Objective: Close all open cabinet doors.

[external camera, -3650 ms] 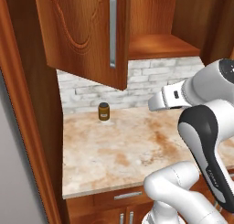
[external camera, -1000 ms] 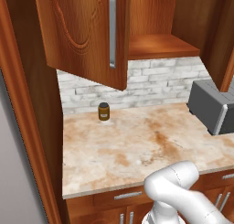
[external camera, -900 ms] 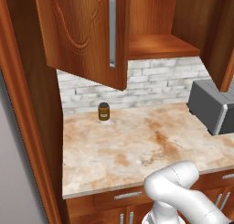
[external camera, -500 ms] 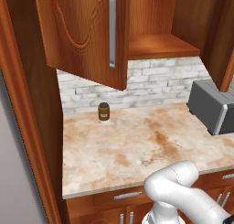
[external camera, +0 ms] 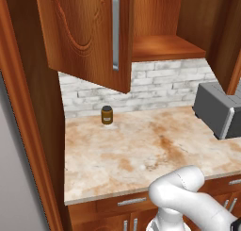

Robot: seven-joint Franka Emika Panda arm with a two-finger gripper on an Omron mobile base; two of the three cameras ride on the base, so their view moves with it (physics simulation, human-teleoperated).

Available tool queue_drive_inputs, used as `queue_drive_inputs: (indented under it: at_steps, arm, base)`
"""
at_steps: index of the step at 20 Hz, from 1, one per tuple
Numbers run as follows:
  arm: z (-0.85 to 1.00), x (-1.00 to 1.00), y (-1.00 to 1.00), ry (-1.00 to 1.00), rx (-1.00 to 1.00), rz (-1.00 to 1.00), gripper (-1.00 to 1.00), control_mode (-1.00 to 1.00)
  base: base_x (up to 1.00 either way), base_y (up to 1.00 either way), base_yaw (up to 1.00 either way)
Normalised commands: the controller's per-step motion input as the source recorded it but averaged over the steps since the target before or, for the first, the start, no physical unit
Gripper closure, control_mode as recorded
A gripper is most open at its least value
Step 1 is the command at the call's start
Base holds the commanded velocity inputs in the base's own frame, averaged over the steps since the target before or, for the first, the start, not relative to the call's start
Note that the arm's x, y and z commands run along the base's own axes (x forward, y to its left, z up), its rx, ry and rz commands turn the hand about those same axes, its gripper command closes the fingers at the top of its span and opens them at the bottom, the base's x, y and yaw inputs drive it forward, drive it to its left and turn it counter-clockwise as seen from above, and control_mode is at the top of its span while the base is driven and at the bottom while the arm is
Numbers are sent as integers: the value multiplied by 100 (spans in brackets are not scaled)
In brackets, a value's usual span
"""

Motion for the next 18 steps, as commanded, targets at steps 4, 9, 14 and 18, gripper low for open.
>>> queue_drive_inputs:
  at_steps: [4, 9, 14, 18]
  arm:
    - [25, 14, 25, -9, -1, 2, -100, -100]
    - [14, 28, 33, -6, -1, 1, -100, -100]
    - [0, 42, 55, -1, -6, 0, -100, -100]
    - [0, 59, 50, 0, -6, 0, -100, -100]
  base:
    - [0, 0, 0]
    - [0, 0, 0]
    - [0, 0, 0]
    - [0, 0, 0]
